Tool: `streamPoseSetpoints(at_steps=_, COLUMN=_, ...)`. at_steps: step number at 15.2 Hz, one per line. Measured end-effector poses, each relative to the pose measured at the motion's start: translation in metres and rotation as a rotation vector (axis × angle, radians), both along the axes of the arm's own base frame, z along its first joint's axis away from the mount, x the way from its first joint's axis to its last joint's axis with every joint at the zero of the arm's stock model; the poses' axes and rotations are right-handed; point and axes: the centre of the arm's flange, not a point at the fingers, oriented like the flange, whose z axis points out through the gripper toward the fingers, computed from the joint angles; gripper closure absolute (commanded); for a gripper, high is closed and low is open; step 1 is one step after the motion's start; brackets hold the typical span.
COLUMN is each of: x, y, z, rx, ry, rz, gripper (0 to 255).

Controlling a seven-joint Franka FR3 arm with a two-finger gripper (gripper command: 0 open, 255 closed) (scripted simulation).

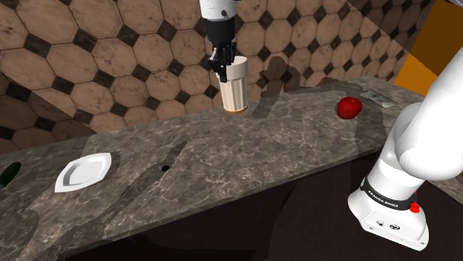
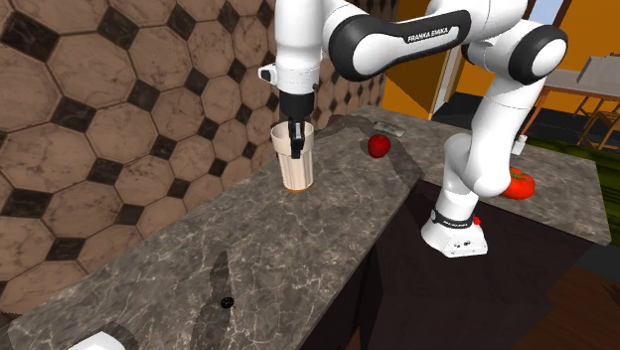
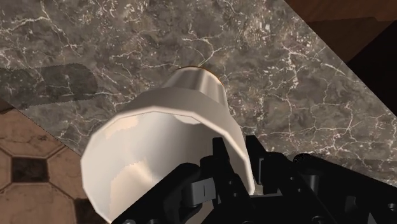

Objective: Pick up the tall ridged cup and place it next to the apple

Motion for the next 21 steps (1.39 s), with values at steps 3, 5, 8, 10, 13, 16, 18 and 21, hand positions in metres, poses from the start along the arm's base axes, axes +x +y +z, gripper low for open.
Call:
streamPoseSetpoints(at_steps=3, x=0.000, y=0.001, z=0.016, rx=0.000, ry=0.000, rz=0.000, gripper=255)
streamPoseSetpoints(at_steps=5, x=0.000, y=0.000, z=0.027, rx=0.000, ry=0.000, rz=0.000, gripper=255)
streamPoseSetpoints(at_steps=8, x=-0.007, y=-0.015, z=0.034, rx=0.000, ry=0.000, rz=-0.001, gripper=255)
streamPoseSetpoints(at_steps=10, x=-0.016, y=-0.037, z=0.036, rx=0.000, ry=0.000, rz=-0.001, gripper=255)
streamPoseSetpoints(at_steps=13, x=-0.036, y=-0.070, z=0.033, rx=0.000, ry=0.000, rz=-0.001, gripper=255)
streamPoseSetpoints(at_steps=16, x=-0.057, y=-0.105, z=0.034, rx=0.000, ry=0.000, rz=-0.001, gripper=255)
streamPoseSetpoints(at_steps=18, x=-0.069, y=-0.125, z=0.036, rx=0.000, ry=0.000, rz=-0.001, gripper=255)
streamPoseSetpoints(at_steps=21, x=-0.084, y=-0.164, z=0.038, rx=0.000, ry=0.000, rz=-0.002, gripper=255)
